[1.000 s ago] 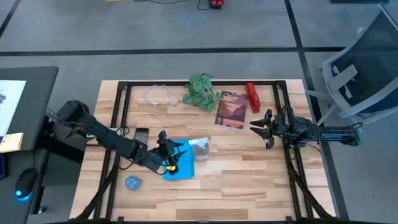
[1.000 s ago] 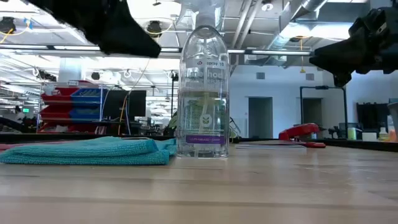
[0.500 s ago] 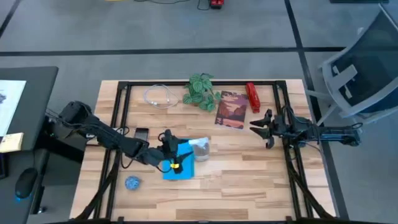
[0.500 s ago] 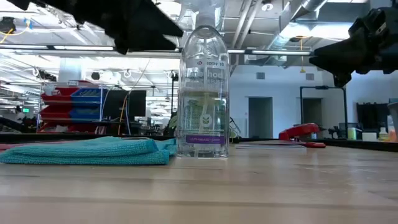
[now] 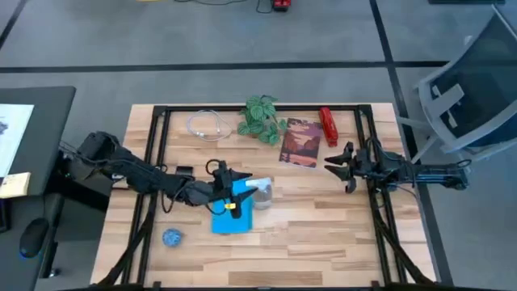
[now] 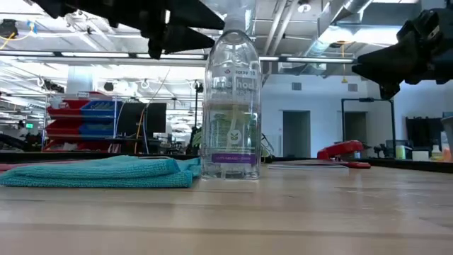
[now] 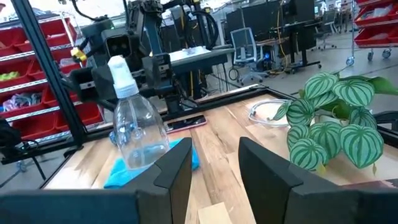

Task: Apply microfiber cloth
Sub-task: Prepare the transparent spray bottle

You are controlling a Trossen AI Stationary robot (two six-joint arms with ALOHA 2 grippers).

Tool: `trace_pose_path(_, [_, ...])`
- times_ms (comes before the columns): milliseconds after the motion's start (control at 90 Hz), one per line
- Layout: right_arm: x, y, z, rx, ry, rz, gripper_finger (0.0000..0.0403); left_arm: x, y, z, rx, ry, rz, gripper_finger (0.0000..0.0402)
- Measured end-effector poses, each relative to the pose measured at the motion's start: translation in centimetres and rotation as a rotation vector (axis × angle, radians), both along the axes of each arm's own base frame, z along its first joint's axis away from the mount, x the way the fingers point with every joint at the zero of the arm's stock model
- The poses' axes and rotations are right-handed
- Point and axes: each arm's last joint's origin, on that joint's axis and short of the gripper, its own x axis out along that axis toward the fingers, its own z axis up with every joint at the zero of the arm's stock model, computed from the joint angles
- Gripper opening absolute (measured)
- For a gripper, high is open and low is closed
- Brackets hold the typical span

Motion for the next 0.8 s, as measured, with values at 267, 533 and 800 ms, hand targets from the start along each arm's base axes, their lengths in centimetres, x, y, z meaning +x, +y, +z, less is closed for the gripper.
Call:
trace_pose_path(267, [0.0, 0.0, 0.0, 0.000, 0.000, 0.000, 0.0118, 0.6, 1.0, 0.8, -0.048, -0.074, -0.077, 0.0194])
trace_pose_path(533, [0.0, 0.0, 0.0, 0.000, 0.000, 0.000, 0.0118, 1.2, 1.1, 1.8, -0.041, -0.087, -0.152, 0.0146])
trace_pose_path(800, [0.0, 0.0, 0.0, 0.056, -0.012, 0.003, 0.0118, 1.5, 1.0, 2.1, -0.014, -0.041, -0.173, 0.0052])
